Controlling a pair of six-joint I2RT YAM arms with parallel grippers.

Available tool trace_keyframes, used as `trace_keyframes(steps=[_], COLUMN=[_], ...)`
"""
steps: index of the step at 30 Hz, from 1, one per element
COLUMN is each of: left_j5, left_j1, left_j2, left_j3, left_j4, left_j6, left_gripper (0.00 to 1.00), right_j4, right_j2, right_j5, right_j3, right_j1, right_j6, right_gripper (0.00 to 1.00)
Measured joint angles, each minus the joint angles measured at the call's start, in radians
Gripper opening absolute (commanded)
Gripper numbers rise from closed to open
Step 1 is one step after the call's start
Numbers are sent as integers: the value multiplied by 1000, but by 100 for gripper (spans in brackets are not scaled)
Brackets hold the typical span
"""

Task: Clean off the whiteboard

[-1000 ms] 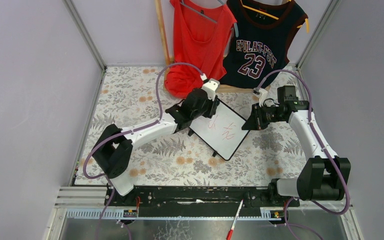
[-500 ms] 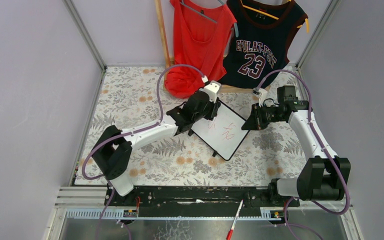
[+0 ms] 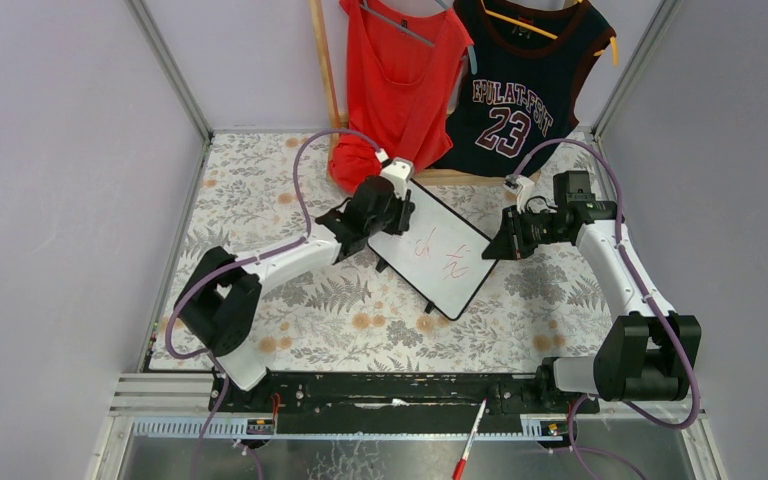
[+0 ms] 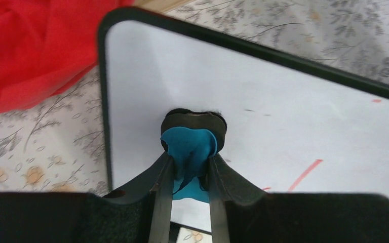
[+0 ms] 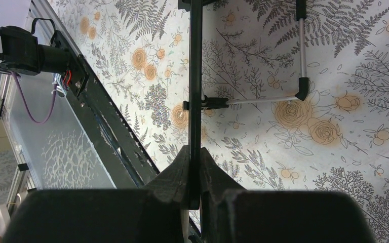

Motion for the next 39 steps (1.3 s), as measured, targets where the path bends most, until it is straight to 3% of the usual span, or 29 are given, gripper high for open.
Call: trace_keyframes(steps=[6,15,30,39], left_j5=[-27,-50,-84,-40], left_j1=[58,60,-112,-104], left_j2=[1,10,-7,-29], left_j3=[-8,-6,-6,-34], left_j4=[-37,-47,-74,-44], left_j6=[-5,-31,-77,-100], left_gripper=[0,0,0,0], right_j4=[0,0,-10,-8], right_j2=[0,0,0,0], right_j5=[-6,-6,-5,-9], right_j3=[0,0,0,0], right_j1=[3,4,1,2], right_j6=[-4,-4,-9,-24], right_gripper=[0,0,0,0])
